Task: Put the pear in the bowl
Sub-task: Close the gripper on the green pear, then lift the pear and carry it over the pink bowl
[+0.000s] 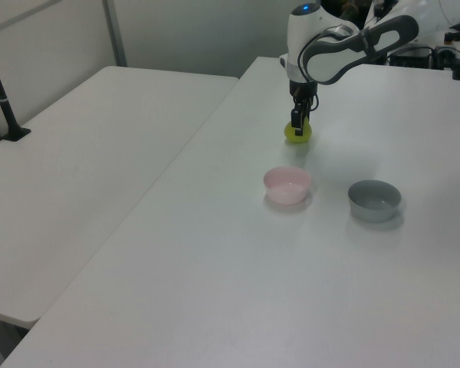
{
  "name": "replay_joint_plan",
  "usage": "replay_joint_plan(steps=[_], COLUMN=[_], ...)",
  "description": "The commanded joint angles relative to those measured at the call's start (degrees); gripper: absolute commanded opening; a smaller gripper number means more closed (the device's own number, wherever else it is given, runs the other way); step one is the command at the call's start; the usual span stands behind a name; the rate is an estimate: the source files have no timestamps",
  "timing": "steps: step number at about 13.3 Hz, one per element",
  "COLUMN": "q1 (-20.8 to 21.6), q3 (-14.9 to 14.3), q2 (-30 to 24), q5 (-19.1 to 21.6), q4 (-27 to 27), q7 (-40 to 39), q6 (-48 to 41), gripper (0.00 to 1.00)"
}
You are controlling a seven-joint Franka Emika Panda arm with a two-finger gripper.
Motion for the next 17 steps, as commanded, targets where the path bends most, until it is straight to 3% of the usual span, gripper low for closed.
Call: replay_joint_plan(steps=[1,6,9,11,17], q1=[0.6,1.2,5.6,9.5,20.7], q3=[-0.1,0.3,0.7,0.8,0.7], q2=[-1.8,-4.5,-9.8,-13.0,-12.9], q5=[-0.7,-0.7,-1.4,-1.4,-2.3], q4=[-2.1,-3.7,-8.7,-9.3,-8.2], q7=[0.7,0.6,-1.0,-1.1,3.1], q6=[0.7,-0.6,-1.6,-5.6,-7.3], gripper=[0.3,0.3,0.3,0.3,0.31])
